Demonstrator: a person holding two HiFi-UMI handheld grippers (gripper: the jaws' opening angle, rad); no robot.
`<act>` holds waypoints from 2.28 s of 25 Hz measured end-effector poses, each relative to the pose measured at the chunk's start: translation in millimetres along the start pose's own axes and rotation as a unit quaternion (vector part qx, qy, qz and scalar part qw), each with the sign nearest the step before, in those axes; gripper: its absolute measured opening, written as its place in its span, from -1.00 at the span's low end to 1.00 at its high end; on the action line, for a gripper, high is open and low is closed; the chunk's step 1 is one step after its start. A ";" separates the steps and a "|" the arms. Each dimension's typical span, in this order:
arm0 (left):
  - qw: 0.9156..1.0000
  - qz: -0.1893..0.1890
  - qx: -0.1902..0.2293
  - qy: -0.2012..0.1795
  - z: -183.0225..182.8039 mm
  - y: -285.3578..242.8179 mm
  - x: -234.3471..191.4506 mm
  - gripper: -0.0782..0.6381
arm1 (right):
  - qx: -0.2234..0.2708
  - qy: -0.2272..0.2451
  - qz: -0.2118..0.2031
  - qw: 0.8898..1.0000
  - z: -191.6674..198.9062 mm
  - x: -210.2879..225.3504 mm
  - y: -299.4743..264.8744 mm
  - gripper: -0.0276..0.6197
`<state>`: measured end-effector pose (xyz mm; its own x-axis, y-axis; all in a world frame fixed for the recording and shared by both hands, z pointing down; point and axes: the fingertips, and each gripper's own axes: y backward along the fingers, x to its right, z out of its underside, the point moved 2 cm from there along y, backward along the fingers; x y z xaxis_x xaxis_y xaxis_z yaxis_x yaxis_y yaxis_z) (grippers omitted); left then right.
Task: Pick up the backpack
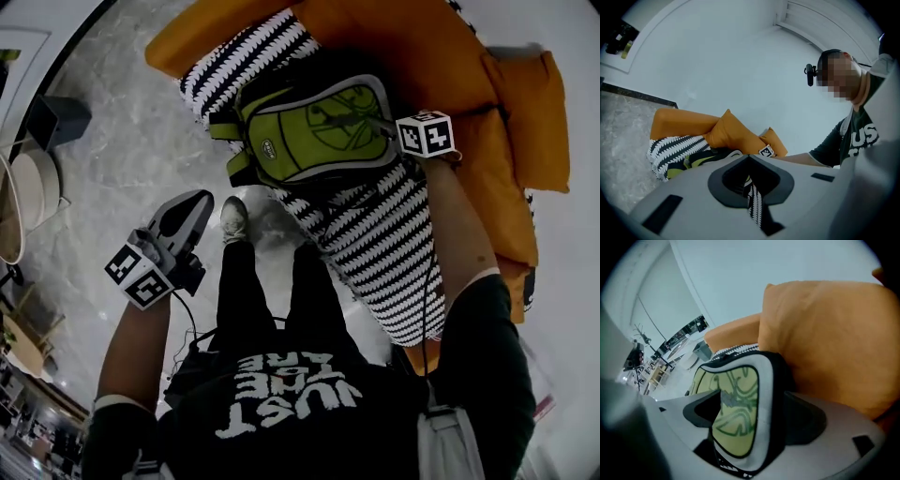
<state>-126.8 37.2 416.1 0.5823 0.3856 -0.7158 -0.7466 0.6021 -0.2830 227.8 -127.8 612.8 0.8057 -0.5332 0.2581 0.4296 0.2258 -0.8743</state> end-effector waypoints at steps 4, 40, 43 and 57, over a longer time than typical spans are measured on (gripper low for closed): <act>1.000 -0.001 -0.006 0.006 18.8 5.3 -17.7 -0.75 | 0.041 0.066 -0.027 0.997 -32.7 -79.2 -10.7 0.30; 1.000 -0.007 -0.007 0.006 21.5 41.7 24.9 -0.75 | 0.157 -0.305 -0.380 0.859 4.5 -121.9 85.1 -0.78; 1.000 -0.002 0.002 -0.007 3.3 46.3 47.0 -0.75 | 0.190 -0.302 -0.405 0.842 -11.4 -144.0 124.5 -0.78; 0.993 0.031 0.076 -0.088 -103.0 71.3 139.4 -0.75 | 0.321 -0.254 -0.438 0.800 -124.4 -189.5 288.9 -0.78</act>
<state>-132.0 61.9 230.4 0.5934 0.5340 -0.6022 -0.7338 0.6663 -0.1323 148.6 -62.9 260.1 0.0726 -0.3533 0.9327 0.9101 0.4059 0.0829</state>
